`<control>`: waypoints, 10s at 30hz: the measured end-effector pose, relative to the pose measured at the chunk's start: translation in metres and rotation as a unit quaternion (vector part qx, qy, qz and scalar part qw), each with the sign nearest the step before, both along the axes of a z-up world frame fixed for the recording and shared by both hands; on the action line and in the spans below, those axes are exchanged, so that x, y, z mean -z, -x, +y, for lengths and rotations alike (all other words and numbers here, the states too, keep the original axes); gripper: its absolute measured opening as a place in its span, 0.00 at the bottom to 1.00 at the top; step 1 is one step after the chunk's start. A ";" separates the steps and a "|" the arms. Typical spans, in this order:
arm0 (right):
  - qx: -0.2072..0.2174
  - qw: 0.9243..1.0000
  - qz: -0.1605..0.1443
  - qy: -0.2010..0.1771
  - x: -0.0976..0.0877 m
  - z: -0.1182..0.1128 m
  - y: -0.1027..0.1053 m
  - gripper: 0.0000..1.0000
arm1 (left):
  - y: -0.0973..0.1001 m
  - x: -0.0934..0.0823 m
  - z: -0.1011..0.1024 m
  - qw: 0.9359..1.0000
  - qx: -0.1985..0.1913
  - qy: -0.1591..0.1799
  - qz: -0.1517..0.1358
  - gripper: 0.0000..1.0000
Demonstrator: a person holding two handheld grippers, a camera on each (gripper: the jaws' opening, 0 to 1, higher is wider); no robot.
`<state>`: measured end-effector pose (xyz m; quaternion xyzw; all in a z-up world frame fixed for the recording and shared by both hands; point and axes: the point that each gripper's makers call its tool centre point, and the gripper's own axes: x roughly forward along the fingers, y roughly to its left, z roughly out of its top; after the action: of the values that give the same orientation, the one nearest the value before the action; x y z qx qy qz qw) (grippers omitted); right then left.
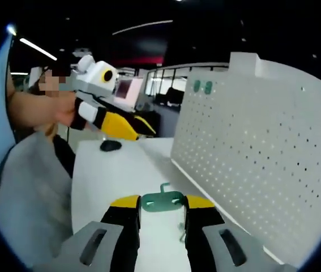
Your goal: Insert the hook assembly into the mounting plate slot until the hook locks in place.
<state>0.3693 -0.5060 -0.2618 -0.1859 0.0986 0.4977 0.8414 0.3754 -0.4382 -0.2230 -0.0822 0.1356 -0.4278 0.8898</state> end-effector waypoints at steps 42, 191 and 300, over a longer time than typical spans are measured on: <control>-0.149 0.984 -0.088 -0.030 -0.042 0.037 0.052 0.28 | 0.048 0.003 -0.017 0.943 0.264 0.136 0.148 0.26; 0.097 0.992 -0.044 -0.064 -0.047 -0.075 -0.050 0.42 | -0.064 -0.054 0.052 0.957 -0.194 -0.120 -0.180 0.03; 0.172 0.979 -0.067 -0.092 -0.082 -0.133 -0.063 0.47 | -0.215 -0.124 0.061 0.879 -0.374 -0.171 -0.241 0.03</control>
<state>0.4319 -0.6393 -0.1802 -0.1207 0.0265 0.3393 0.9325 0.5909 -0.3767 -0.0989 0.1321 -0.0533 -0.0403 0.9890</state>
